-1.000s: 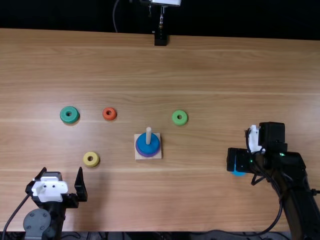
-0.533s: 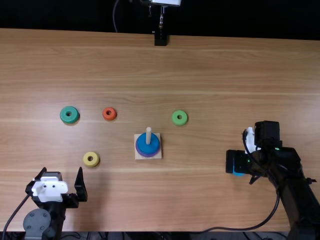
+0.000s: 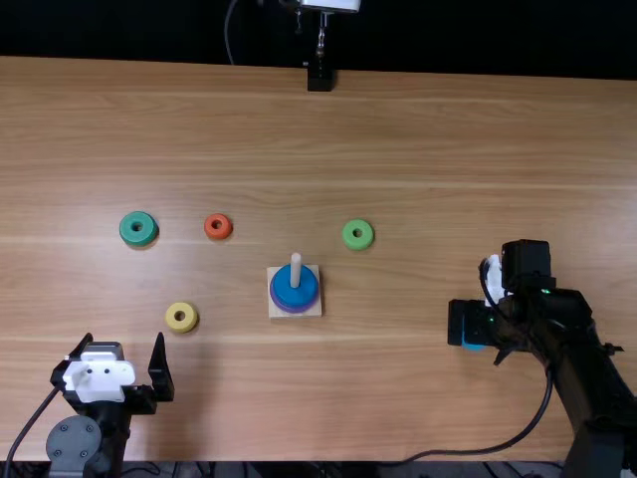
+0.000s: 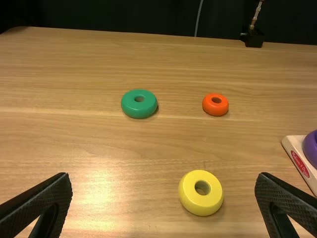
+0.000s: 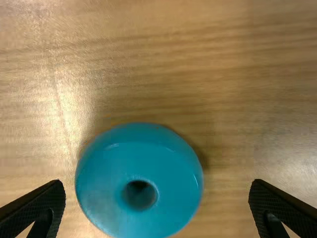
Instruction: Build the Hanoi tower: stack the rings onto the peg from bottom to top in this color order: purple, dark blue, light blue, dark green, light green, yellow, orange.
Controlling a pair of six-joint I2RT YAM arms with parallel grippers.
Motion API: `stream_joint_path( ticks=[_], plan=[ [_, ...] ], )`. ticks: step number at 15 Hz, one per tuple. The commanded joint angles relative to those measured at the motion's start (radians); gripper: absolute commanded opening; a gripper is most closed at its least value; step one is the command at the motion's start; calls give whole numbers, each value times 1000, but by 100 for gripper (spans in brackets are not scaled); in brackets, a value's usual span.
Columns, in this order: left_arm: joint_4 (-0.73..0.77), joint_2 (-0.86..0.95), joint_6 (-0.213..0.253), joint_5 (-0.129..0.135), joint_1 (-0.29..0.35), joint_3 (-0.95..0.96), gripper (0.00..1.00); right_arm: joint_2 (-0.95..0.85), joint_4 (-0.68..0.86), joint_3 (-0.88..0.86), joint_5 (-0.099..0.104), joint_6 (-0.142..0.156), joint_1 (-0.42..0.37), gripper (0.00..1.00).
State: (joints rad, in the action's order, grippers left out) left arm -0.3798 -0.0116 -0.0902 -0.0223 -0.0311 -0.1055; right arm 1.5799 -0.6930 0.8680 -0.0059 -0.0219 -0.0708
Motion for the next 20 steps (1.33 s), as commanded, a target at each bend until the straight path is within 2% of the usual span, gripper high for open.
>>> stream_joint_path(
  ticks=[1,2,4,5,14,15,16,17,18,20],
  plan=[
    [-82,12,6,-2,5,105,100,8,13,-15,11,11,29,100],
    [-82,12,6,-2,5,105,100,11,24,-14,11,20,37,100],
    [-82,12,6,-2,5,105,100,32,46,-11,11,92,45,100],
    [-82,12,6,-2,3,105,100,42,59,-9,11,101,63,100],
    [-82,12,6,-2,5,105,100,61,60,-12,11,101,69,100],
    [-82,12,6,-2,5,105,100,61,60,-12,11,101,69,85],
    [-82,12,6,-2,5,105,100,61,60,-12,11,99,69,39],
    [-82,12,6,-2,5,105,100,60,60,-15,10,99,68,11],
    [-82,12,6,-2,5,105,100,60,60,-17,8,96,69,0],
    [-82,12,6,-2,5,105,100,60,59,-17,2,97,69,0]
  ],
)
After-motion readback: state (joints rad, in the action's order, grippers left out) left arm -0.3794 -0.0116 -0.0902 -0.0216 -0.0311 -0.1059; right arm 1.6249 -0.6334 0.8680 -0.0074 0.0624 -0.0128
